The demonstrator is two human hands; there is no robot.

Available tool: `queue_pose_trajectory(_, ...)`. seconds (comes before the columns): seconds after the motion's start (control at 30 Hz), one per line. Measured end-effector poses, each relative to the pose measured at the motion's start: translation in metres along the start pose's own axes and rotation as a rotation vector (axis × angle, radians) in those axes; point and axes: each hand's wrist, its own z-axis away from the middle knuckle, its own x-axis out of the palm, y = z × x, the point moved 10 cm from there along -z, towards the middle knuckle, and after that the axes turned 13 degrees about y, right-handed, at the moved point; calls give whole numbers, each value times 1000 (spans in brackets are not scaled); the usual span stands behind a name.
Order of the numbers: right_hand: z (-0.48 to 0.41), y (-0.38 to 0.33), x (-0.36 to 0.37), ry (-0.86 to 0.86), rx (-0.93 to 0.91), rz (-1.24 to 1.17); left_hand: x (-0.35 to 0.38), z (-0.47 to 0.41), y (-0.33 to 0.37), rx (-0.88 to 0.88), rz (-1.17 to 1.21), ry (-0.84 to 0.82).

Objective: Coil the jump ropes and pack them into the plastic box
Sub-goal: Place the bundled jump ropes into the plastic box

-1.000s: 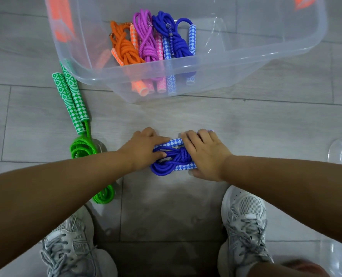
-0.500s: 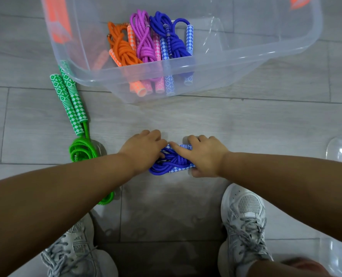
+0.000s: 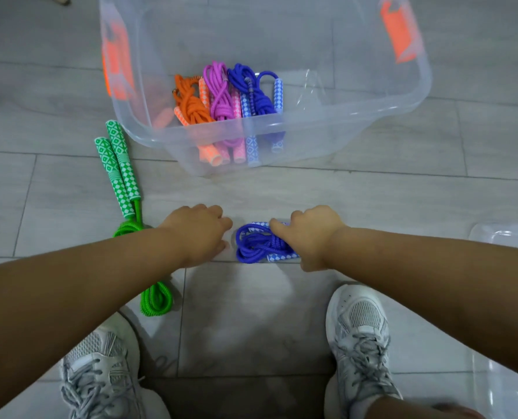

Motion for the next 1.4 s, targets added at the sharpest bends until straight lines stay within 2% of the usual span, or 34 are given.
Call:
queue_pose_trajectory(0.1, 17, 9, -21, 2, 30, 37, -24, 6, 6, 85, -95, 19)
queue_pose_trajectory(0.27, 53, 37, -77, 139, 131, 2, -84, 28, 19, 238, -232, 100)
queue_pose_trajectory(0.43, 84, 82, -137, 328, 317, -127, -166, 39, 12, 384, -175, 451)
queue_pose_trajectory(0.5, 92, 102, -161, 421, 382, -177, -191, 30, -3, 357, -190, 514)
queue_pose_trajectory(0.57, 92, 120, -184, 519, 430, -197, -215, 13, -15, 304, -200, 495)
queue_pose_trajectory(0.67, 78, 148, -208, 597, 483, -206, -247, -21, -38, 221, -309, 574)
queue_pose_trajectory(0.73, 60, 167, -217, 613, 510, -207, -258, -50, -62, 80, -309, 500)
queue_pose_trajectory(0.93, -12, 222, -201, 502, 589, -191, -267, -125, -118, -86, -359, 532)
queue_pose_trajectory(1.03, -46, 242, -173, 403, 607, -205, -262, -154, -138, -175, -296, 564)
queue_pose_trajectory(1.27, -97, 260, -106, 124, 665, -159, -248, -179, -146, -76, -286, 901)
queue_pose_trajectory(1.4, -122, 262, -71, 34, 718, -183, -251, -175, -146, -44, -263, 988)
